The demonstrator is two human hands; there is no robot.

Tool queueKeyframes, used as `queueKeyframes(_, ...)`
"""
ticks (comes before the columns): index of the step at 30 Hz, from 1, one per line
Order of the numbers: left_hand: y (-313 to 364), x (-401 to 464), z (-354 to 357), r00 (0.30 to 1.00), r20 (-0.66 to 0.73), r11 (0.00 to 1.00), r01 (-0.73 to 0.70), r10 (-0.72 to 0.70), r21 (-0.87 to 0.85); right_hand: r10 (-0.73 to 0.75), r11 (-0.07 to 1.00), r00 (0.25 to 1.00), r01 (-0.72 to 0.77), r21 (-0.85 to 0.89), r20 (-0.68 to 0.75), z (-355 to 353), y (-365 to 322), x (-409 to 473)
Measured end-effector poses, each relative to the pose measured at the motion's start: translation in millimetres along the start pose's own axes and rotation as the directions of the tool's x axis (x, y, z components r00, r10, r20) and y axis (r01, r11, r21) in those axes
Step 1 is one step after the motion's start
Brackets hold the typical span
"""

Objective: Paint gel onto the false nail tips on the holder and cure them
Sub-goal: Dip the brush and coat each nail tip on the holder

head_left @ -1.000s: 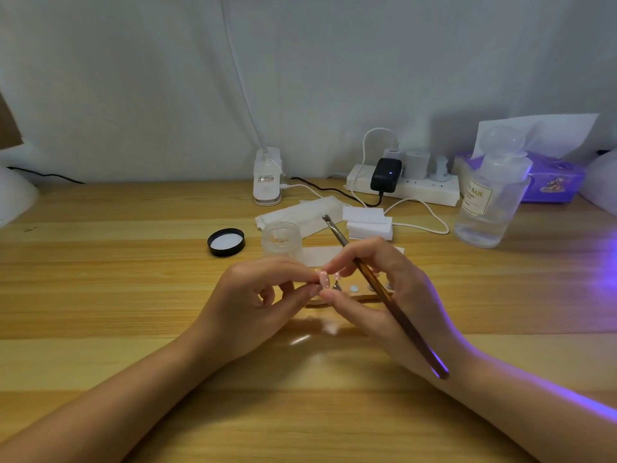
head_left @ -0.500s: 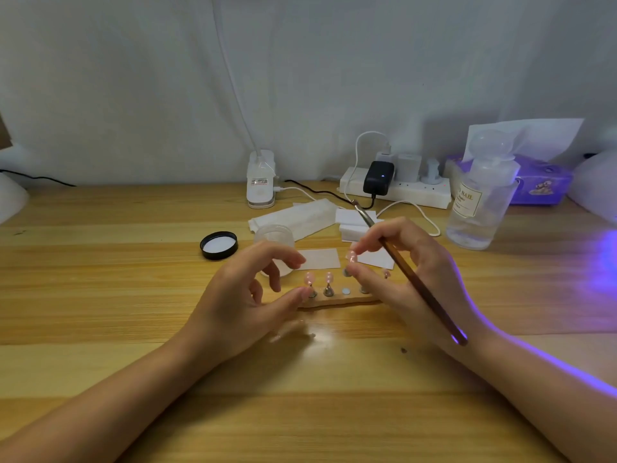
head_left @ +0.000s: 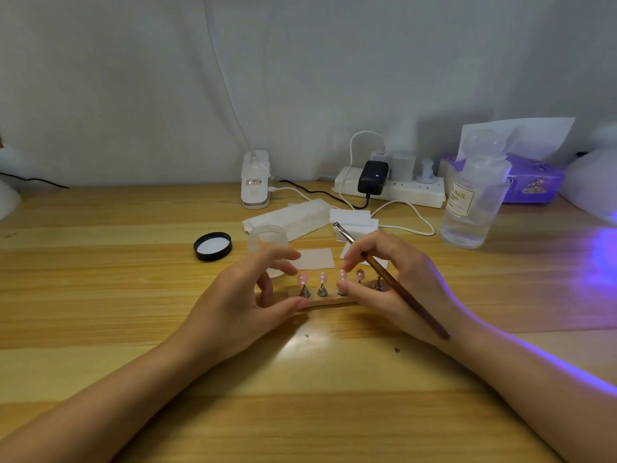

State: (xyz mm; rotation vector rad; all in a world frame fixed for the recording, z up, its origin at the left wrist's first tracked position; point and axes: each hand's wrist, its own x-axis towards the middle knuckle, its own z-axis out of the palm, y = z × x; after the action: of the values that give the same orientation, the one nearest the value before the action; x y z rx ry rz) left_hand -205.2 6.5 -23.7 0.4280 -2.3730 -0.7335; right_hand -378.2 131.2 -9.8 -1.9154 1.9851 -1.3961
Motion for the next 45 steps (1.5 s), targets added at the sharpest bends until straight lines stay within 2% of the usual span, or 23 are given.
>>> queueKeyframes(8, 2.1, 0.9, 0.1, 0.999, 0.041, 1.0, 0.021, -0.022, 0.018, 0.012, 1.0, 1.0, -0.012, -0.012, 0.017, -1.1, 1.4, 0.2)
queueKeyframes(19, 1.3, -0.2, -0.2, 1.0, -0.014, 0.999, 0.02, -0.02, 0.026, 0.041, 0.998, 0.998, -0.038, -0.046, 0.055, -14.9, 7.0, 2.3)
queueKeyframes(34, 2.3, -0.4, -0.7, 0.999, 0.003, 0.999, 0.039, -0.039, 0.013, 0.029, 0.994, 0.997, -0.036, 0.102, 0.074, -14.6, 12.9, -0.7)
queueKeyframes(37, 2.6, -0.5, -0.5, 0.999, 0.008, 0.999, 0.037, -0.037, 0.022, -0.057, 0.998, 0.998, 0.057, 0.001, 0.031, -12.7, 13.5, -0.9)
queueKeyframes(41, 1.4, -0.6, -0.7, 0.999, 0.005, 0.999, 0.032, -0.032, 0.028, -0.271, 0.945, 0.962, 0.257, -0.204, -0.04, -8.0, 13.0, -0.5)
queueKeyframes(43, 1.0, -0.8, -0.5, 1.0, 0.005, 0.999, 0.027, -0.027, 0.023, -0.329, 0.925, 0.942, 0.308, -0.222, -0.062, -5.8, 11.8, -0.9)
queueKeyframes(45, 0.8, -1.5, -0.2, 1.0, -0.01, 1.0, 0.013, -0.013, 0.023, -0.324, 0.937, 0.941, 0.305, -0.173, -0.097, -4.5, 9.5, -1.2)
